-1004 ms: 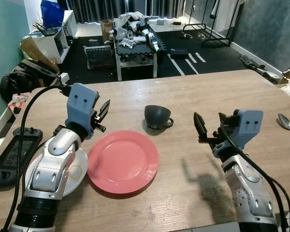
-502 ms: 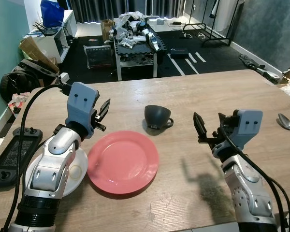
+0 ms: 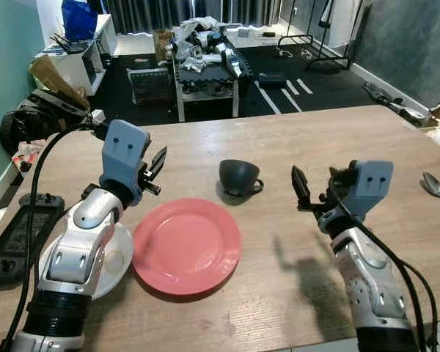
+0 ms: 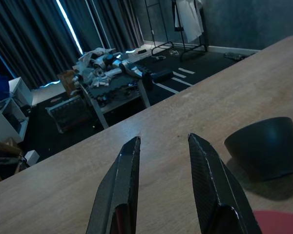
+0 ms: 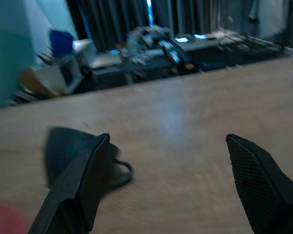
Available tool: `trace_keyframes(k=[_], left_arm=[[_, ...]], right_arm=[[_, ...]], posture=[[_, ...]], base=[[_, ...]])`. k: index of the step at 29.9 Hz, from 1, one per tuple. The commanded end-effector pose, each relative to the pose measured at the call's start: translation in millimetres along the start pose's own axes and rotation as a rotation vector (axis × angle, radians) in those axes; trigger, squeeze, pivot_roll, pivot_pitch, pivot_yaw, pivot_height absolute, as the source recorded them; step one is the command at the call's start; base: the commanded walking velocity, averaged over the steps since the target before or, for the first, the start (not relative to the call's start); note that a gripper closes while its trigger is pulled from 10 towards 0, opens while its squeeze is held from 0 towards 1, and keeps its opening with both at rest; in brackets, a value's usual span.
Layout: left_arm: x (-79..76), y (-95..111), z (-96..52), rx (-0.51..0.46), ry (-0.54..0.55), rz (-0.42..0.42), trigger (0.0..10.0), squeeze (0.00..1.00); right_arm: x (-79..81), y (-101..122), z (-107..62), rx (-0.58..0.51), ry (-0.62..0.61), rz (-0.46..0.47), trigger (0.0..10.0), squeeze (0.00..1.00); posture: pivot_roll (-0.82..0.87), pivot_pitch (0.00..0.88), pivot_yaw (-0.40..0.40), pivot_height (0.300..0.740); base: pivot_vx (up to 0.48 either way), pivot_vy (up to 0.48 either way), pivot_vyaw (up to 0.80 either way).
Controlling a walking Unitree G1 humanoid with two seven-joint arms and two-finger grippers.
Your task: Setting the table
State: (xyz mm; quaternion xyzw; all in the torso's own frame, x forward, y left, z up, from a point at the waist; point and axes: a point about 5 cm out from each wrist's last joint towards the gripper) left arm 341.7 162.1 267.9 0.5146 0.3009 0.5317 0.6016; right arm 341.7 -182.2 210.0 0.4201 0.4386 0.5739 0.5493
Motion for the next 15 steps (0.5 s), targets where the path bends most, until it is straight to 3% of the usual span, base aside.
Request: trace_keyframes(k=[1,6,9,15], left_arm=[[4.3,0,-1.2,0.0,0.006,0.015,10.0,0.0],[7.5,-3,-7.1,0.017,0.015,0.03,10.0,0.0],[8.4,-4,-11.4,0.027,0.014,0.049,10.0,0.0],[15.0,-5,-15.1,0.047,0.02,0.08,10.0,0.0]], right_arm=[[5.7,-9,3.2,0.048,-0.016,-0.033,10.0,0.0],[10.3,-21,8.2,0.123,-0.073,-0.058,10.0,0.0],[12.7,-23,12.2,0.141,-0.109,-0.023,10.0,0.0],[45.6,-30,16.0,0.166,-0.015,-0.037,10.0,0.0]], posture=[[0.12,0.097,0.108,0.74],[0.12,0.108,0.105,0.74],[0.13,0.123,0.105,0.74],[0.14,0.162,0.116,0.74]], base=[[0.0,0.0,0.0],[0.0,0.0,0.0],[0.0,0.0,0.0],[0.0,0.0,0.0]])
Point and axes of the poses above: a point about 5 cm out from each wrist's last joint towards the gripper, its own z axis pointing out of the wrist towards the gripper, its own y axis along the axis of the wrist's last joint, x = y × z, and after that the axes turned 6 degrees about -z, right-handed
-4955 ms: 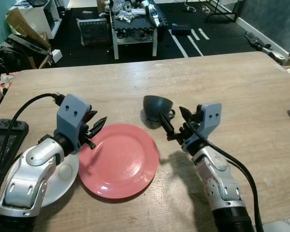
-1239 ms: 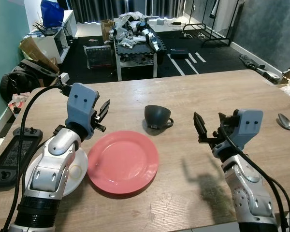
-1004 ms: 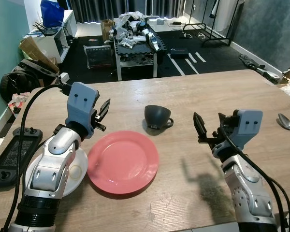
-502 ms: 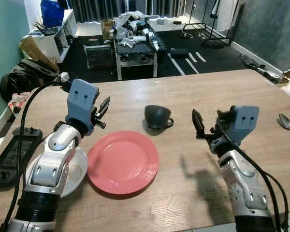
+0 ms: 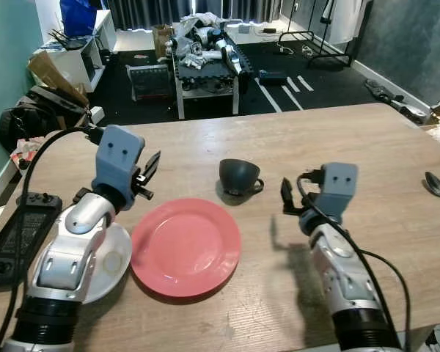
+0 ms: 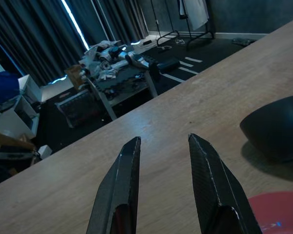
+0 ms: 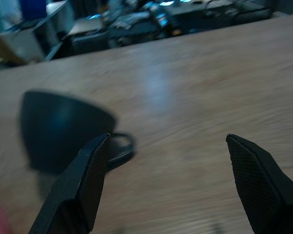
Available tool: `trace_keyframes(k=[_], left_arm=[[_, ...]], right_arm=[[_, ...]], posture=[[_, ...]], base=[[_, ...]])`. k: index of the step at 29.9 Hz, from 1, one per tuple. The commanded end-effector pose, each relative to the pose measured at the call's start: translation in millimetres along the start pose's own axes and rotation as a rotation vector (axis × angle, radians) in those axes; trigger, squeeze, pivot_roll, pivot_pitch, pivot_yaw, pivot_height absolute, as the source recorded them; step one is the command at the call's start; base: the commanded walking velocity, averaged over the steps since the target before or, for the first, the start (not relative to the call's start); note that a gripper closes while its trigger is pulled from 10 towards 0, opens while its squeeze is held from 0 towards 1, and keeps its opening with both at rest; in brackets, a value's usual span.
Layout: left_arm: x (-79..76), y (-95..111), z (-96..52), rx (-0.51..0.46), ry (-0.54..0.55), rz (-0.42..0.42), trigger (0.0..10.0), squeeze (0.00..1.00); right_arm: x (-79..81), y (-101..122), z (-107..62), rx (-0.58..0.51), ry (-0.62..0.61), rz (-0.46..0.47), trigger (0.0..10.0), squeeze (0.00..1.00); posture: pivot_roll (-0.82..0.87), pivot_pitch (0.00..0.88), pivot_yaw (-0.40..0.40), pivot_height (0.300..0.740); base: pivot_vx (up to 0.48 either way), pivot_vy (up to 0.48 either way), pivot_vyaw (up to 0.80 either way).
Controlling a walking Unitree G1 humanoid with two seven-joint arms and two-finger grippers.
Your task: Setting the table
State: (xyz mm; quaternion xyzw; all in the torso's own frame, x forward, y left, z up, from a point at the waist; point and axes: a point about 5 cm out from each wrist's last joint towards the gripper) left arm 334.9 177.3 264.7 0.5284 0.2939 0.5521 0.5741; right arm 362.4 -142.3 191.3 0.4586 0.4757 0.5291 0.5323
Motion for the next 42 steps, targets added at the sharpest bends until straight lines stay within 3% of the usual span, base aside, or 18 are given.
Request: trace_keyframes(k=[1,8,10,14,16,18,21,30,35,39,42], left_arm=[[4.2,-4,-3.7,0.026,0.004,0.013,10.0,0.0],[8.1,-2,-3.6,0.037,-0.002,0.016,10.0,0.0],[8.1,0,-5.9,0.04,-0.003,0.016,10.0,0.0],[7.7,0,-9.4,0.046,-0.003,0.019,10.0,0.0],[13.5,1,-15.5,0.055,0.018,0.033,10.0,0.0],[15.0,1,-16.5,0.057,0.024,0.036,10.0,0.0],[21.5,4,-22.4,0.057,0.05,0.051,10.0,0.0],[17.5,2,-21.4,0.068,0.04,0.037,10.0,0.0],[13.6,2,-18.4,0.067,0.027,0.026,10.0,0.0],[11.6,2,-14.4,0.062,0.02,0.019,10.0,0.0],[12.5,2,-14.0,0.061,0.021,0.02,10.0,0.0]], right_arm=[[12.9,-7,0.4,0.031,0.015,-0.008,10.0,0.0],[36.2,-11,2.4,0.058,0.033,0.006,10.0,0.0],[55.1,-1,3.8,0.001,0.12,0.05,10.0,0.0],[68.4,10,5.9,-0.047,0.18,0.068,10.0,0.0],[84.7,23,10.2,-0.097,0.226,0.061,10.0,0.0],[87.3,25,10.8,-0.108,0.233,0.057,10.0,0.0],[97.5,48,9.1,-0.229,0.28,0.067,10.0,0.0],[108.5,76,9.8,-0.359,0.34,0.129,10.0,0.0],[128.9,77,13.3,-0.329,0.393,0.092,10.0,0.0],[154.6,67,19.7,-0.204,0.436,0.025,10.0,0.0],[162.6,63,19.6,-0.167,0.463,0.019,10.0,0.0]], posture=[[0.14,0.171,0.122,0.74],[0.15,0.201,0.133,0.74],[0.17,0.211,0.129,0.74],[0.18,0.214,0.123,0.74],[0.21,0.215,0.12,0.74],[0.21,0.215,0.12,0.74],[0.24,0.221,0.105,0.74],[0.2,0.217,0.12,0.74],[0.18,0.21,0.126,0.74],[0.18,0.197,0.129,0.74],[0.19,0.192,0.127,0.74]], base=[[0.0,0.0,0.0],[0.0,0.0,0.0],[0.0,0.0,0.0],[0.0,0.0,0.0],[0.0,0.0,0.0],[0.0,0.0,0.0],[0.0,0.0,0.0],[0.0,0.0,0.0],[0.0,0.0,0.0],[0.0,0.0,0.0],[0.0,0.0,0.0]])
Point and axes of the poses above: a point about 5 cm out from each wrist's last joint towards the gripper, its own z axis pointing out of the wrist towards the gripper, its own y axis along the axis of the wrist's last joint, x = y × z, and after that the axes turned 6 degrees about -z, right-handed
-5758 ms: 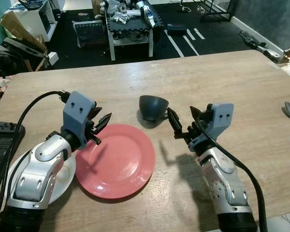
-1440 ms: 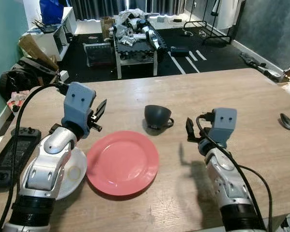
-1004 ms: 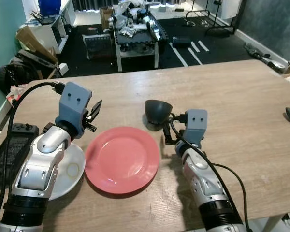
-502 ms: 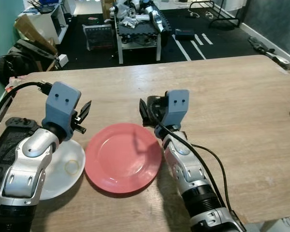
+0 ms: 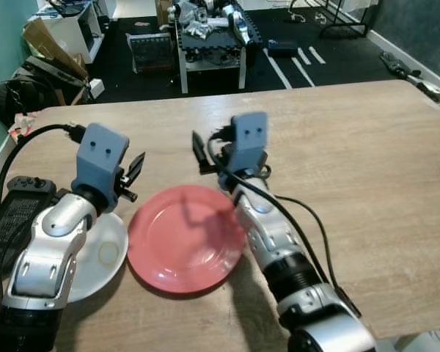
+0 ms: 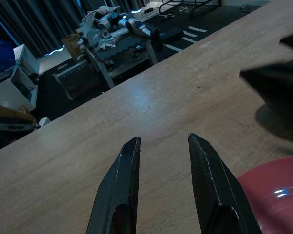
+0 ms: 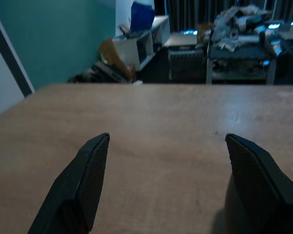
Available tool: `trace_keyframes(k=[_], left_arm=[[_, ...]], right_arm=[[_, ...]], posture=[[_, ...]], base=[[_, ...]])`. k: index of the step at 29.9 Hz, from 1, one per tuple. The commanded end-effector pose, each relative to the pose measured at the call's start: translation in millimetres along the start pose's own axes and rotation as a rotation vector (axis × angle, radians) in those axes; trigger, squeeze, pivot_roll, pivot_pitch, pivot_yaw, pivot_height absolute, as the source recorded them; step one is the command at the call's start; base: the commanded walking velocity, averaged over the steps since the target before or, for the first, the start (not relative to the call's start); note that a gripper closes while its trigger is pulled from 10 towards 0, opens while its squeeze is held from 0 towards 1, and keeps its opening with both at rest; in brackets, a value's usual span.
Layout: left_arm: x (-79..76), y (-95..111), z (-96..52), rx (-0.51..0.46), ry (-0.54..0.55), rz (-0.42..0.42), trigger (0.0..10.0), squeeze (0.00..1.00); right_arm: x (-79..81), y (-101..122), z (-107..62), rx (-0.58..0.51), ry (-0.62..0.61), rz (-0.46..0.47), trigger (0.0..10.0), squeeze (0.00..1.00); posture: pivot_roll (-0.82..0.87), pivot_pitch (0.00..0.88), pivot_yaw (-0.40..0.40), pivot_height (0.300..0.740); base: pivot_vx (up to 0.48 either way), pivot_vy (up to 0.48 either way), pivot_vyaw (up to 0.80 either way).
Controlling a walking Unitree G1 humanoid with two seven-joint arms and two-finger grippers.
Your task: Setting the table
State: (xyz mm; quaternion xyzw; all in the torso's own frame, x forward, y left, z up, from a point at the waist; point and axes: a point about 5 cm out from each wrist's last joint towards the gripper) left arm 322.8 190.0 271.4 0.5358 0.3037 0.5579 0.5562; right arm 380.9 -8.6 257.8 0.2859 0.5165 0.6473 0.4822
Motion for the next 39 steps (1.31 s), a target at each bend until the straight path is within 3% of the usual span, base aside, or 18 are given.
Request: trace_keyframes(k=[1,2,3,8,10,16,19,23,26,28,31,35,39], left_arm=[[2.6,-6,-1.0,0.025,0.005,0.0,10.0,0.0],[2.6,-6,-1.0,0.025,0.005,0.0,10.0,0.0],[3.9,-6,-1.5,0.025,0.01,0.001,10.0,0.0],[5.0,-6,-2.9,0.024,0.016,0.002,10.0,0.0],[6.0,-7,-3.5,0.026,0.021,0.0,10.0,0.0],[4.8,-8,-2.3,0.028,0.018,-0.006,10.0,0.0],[2.9,-9,0.9,0.025,0.011,-0.013,10.0,0.0],[1.3,-9,3.0,0.02,0.005,-0.017,10.0,0.0],[1.4,-10,3.2,0.02,0.005,-0.017,10.0,0.0],[2.0,-9,3.0,0.019,0.004,-0.017,10.0,0.0],[2.7,-9,2.8,0.018,0.004,-0.015,10.0,0.0],[3.0,-9,3.1,0.017,0.004,-0.015,10.0,0.0],[0.8,-10,4.1,0.015,-0.001,-0.019,10.0,0.0]], right_arm=[[38.5,-5,2.9,0.054,0.094,0.048,10.0,0.0],[38.5,-5,2.9,0.054,0.094,0.048,10.0,0.0],[48.7,-12,2.6,0.097,0.132,0.036,10.0,0.0],[51.7,-21,0.7,0.148,0.141,-0.03,10.0,0.0],[41.5,-30,0.2,0.199,0.11,-0.1,10.0,0.0],[18.8,-39,-1.7,0.261,0.061,-0.165,10.0,0.0],[-10.1,-49,-5.6,0.313,-0.045,-0.232,10.0,0.0],[-44.0,-59,-14.7,0.362,-0.228,-0.236,10.0,0.0],[-54.8,-63,-19.0,0.382,-0.282,-0.236,10.0,0.0],[-75.7,-68,-27.7,0.406,-0.373,-0.225,10.0,0.0],[-92.5,-71,-35.3,0.414,-0.423,-0.222,10.0,0.0],[-103.3,-73,-41.0,0.422,-0.455,-0.231,10.0,0.0],[-144.7,-71,-61.4,0.417,-0.627,-0.248,10.0,0.0]], posture=[[0.19,0.187,0.125,0.74],[0.19,0.187,0.125,0.74],[0.2,0.184,0.12,0.74],[0.19,0.177,0.116,0.74],[0.19,0.173,0.116,0.74],[0.17,0.17,0.122,0.74],[0.15,0.161,0.128,0.74],[0.15,0.154,0.13,0.74],[0.15,0.154,0.13,0.74],[0.15,0.15,0.132,0.74],[0.15,0.148,0.134,0.74],[0.15,0.149,0.135,0.74],[0.14,0.153,0.135,0.74]], base=[[0.0,0.0,0.0],[0.0,0.0,0.0],[0.0,0.0,0.0],[0.0,0.0,0.0],[0.0,0.0,0.0],[0.0,0.0,0.0],[0.0,0.0,0.0],[0.0,0.0,0.0],[0.0,0.0,0.0],[0.0,0.0,0.0],[0.0,0.0,0.0],[0.0,0.0,0.0],[0.0,0.0,0.0]])
Point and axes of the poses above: a point about 5 cm out from each wrist's last joint towards the gripper, its own z axis pointing out of the wrist towards the gripper, its own y axis along the axis of the wrist's last joint, x = y × z, and after that the axes turned 6 degrees about -z, right-handed
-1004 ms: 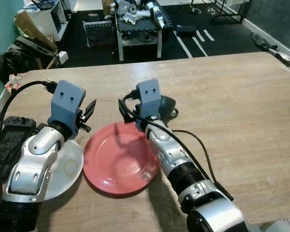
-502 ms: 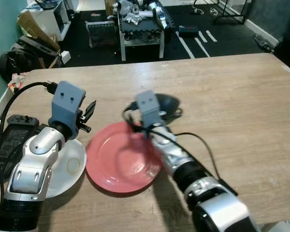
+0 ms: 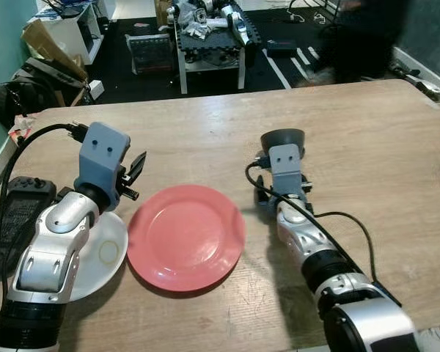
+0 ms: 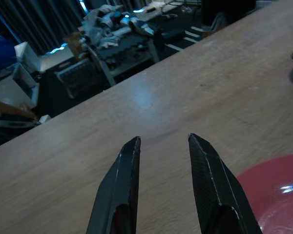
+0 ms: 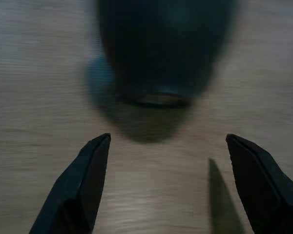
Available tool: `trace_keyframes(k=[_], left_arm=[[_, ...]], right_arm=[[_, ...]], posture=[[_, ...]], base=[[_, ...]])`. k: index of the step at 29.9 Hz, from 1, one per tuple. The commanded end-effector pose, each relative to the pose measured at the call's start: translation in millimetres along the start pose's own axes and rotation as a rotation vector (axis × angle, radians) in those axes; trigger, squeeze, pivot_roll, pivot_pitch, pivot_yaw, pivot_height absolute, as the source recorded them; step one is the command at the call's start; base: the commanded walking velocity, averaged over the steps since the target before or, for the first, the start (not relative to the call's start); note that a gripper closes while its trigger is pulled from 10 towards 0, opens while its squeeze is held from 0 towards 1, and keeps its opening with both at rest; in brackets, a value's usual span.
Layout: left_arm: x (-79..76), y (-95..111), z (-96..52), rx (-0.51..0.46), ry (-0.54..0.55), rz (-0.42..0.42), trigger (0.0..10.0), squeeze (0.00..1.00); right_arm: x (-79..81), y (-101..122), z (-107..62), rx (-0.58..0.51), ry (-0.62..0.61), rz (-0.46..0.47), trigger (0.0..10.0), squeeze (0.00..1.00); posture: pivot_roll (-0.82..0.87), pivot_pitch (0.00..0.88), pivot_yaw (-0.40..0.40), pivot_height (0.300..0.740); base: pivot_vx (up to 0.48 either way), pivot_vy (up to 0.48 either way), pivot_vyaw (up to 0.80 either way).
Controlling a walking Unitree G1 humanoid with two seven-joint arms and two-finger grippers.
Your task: Setting the table
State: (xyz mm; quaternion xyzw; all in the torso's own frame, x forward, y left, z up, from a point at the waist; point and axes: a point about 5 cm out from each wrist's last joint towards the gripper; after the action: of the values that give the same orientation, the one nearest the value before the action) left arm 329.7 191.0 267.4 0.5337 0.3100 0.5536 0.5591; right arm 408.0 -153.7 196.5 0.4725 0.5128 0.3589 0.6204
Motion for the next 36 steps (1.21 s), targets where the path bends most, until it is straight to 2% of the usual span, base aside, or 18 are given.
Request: trace_keyframes(k=[1,5,7,8,9,12,13,14,17,19,20,21,22,24,26,29,33,36], left_arm=[[-0.5,-4,-1.0,0.011,-0.004,-0.003,10.0,0.0],[-1.1,-4,-1.6,0.011,-0.005,-0.006,10.0,0.0],[-2.6,-6,-2.8,0.019,-0.01,-0.01,10.0,0.0],[-2.6,-6,-2.8,0.019,-0.01,-0.01,10.0,0.0],[-3.6,-9,-4.5,0.035,-0.018,-0.021,10.0,0.0],[-5.8,-15,-9.2,0.06,-0.031,-0.028,10.0,0.0],[-6.5,-16,-10.0,0.063,-0.035,-0.031,10.0,0.0],[-6.5,-16,-10.0,0.063,-0.035,-0.031,10.0,0.0],[-16.6,-22,-12.8,0.092,-0.104,-0.021,10.0,0.0],[-33.9,-35,-17.2,0.151,-0.223,-0.003,10.0,0.0],[-44.5,-45,-19.0,0.192,-0.297,-0.027,10.0,0.0],[-44.5,-45,-19.0,0.192,-0.297,-0.027,10.0,0.0],[-52.6,-53,-19.3,0.235,-0.371,-0.08,10.0,0.0],[-55.7,-56,-19.0,0.251,-0.398,-0.092,10.0,0.0],[-62.1,-69,-16.2,0.321,-0.454,-0.095,10.0,0.0],[-63.0,-71,-14.6,0.331,-0.458,-0.086,10.0,0.0],[-68.1,-60,-5.9,0.279,-0.436,-0.106,10.0,0.0],[-69.6,-58,-6.3,0.273,-0.436,-0.126,10.0,0.0]], right_arm=[[-10.0,-10,-0.6,0.028,-0.053,0.026,10.0,0.0],[-21.6,-3,0.1,-0.02,-0.091,0.079,10.0,0.0],[-14.9,8,-5.5,-0.113,0.037,0.137,10.0,0.0],[-14.9,8,-5.5,-0.113,0.037,0.137,10.0,0.0],[-7.4,6,-13.0,-0.128,0.151,0.168,10.0,0.0],[0.6,-13,-38.2,-0.065,0.382,0.322,10.0,0.0],[0.0,-18,-44.3,-0.043,0.418,0.365,10.0,0.0],[0.0,-18,-44.3,-0.043,0.418,0.365,10.0,0.0],[-10.5,-31,-55.7,-0.004,0.459,0.415,10.0,0.0],[-25.6,-43,-65.0,0.034,0.469,0.454,10.0,0.0],[-34.8,-45,-71.5,0.048,0.487,0.522,10.0,0.0],[-34.8,-45,-71.5,0.048,0.487,0.522,10.0,0.0],[-39.2,-41,-77.1,0.037,0.517,0.612,10.0,0.0],[-40.4,-38,-79.4,0.027,0.532,0.653,10.0,0.0],[-39.5,-29,-88.7,-0.003,0.603,0.758,10.0,0.0],[-38.6,-26,-91.2,-0.013,0.623,0.779,10.0,0.0],[-28.9,-11,-104.7,-0.072,0.72,0.889,10.0,0.0],[-26.0,-9,-107.7,-0.073,0.737,0.897,10.0,0.0]], posture=[[0.14,0.153,0.135,0.74],[0.14,0.155,0.133,0.74],[0.15,0.154,0.127,0.74],[0.15,0.154,0.127,0.74],[0.15,0.155,0.126,0.74],[0.15,0.159,0.124,0.74],[0.15,0.159,0.124,0.74],[0.15,0.159,0.124,0.74],[0.14,0.167,0.12,0.74],[0.12,0.172,0.117,0.74],[0.12,0.172,0.117,0.74],[0.12,0.172,0.117,0.74],[0.12,0.175,0.112,0.74],[0.11,0.173,0.11,0.74],[0.11,0.171,0.108,0.74],[0.11,0.171,0.106,0.74],[0.11,0.17,0.103,0.74],[0.11,0.17,0.101,0.74]], base=[[0.0,0.0,0.0],[0.0,0.0,0.0],[0.0,0.0,0.0],[0.0,0.0,0.0],[0.0,0.0,0.0],[0.0,0.0,0.0],[0.0,0.0,0.0],[0.0,0.0,0.0],[0.0,0.0,0.0],[0.0,0.0,0.0],[0.0,0.0,0.0],[0.0,0.0,0.0],[0.0,0.0,0.0],[0.0,0.0,0.0],[0.0,0.0,0.0],[0.0,0.0,0.0],[0.0,0.0,0.0],[0.0,0.0,0.0]])
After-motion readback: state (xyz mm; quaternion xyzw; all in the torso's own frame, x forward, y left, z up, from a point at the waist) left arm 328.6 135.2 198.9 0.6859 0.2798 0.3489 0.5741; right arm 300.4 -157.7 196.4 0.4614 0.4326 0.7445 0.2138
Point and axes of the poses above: a point about 5 cm out from each wrist's last joint towards the gripper, its own z axis pointing out of the wrist towards the gripper, its own y axis along the axis of the wrist's last joint, x = y × z, and after that the axes turned 6 degrees about -z, right-handed
